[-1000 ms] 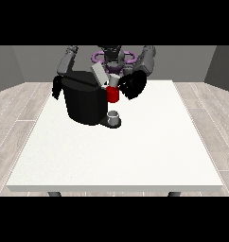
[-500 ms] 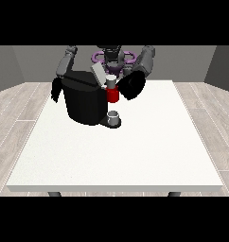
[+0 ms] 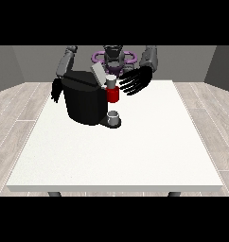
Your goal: Insert the coffee pod into the coffee machine and close the lid
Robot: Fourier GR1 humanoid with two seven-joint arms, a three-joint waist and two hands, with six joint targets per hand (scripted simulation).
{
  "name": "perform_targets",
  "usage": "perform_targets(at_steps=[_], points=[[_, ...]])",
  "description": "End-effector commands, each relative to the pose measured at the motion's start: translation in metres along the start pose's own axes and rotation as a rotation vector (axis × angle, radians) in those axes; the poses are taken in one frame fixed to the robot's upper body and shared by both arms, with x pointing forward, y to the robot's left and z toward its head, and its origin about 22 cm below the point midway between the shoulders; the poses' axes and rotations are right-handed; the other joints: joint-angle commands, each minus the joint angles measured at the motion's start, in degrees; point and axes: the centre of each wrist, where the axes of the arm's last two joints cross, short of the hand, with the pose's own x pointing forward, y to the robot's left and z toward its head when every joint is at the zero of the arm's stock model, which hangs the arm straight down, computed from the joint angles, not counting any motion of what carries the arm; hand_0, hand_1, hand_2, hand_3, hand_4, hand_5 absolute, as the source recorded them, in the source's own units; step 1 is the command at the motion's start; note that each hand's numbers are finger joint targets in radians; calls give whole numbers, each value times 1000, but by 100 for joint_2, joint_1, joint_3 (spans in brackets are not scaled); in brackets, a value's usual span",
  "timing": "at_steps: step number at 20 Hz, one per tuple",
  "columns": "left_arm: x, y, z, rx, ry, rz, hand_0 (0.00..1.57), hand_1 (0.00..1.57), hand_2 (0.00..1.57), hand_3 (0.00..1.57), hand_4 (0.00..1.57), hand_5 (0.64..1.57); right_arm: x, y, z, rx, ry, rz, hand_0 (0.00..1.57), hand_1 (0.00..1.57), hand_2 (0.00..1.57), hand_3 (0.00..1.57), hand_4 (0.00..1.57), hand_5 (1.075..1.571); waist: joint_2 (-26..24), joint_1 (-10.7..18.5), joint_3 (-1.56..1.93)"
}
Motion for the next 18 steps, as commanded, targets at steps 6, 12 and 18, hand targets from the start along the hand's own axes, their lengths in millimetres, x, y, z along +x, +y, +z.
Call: perform_targets(at_steps=[6, 12, 18], points=[[-96, -102, 74, -82, 38, 384, 0, 0, 0, 0, 0, 1571, -56, -45, 92, -167, 154, -6, 0, 0, 0, 0, 258, 1571, -1304, 1025, -6], [-174, -124, 173, -82, 212, 546, 0, 0, 0, 0, 366, 1571, -73, -19, 133, -96, 241, -11, 0, 0, 0, 0, 168, 1571, -2365, 963, -12], [-206, -134, 244, -23, 361, 605, 0, 0, 0, 0, 234, 1571, -65, 38, 131, 68, 252, 32, 0, 0, 0, 0, 0, 1571, -3165, 726, -13]])
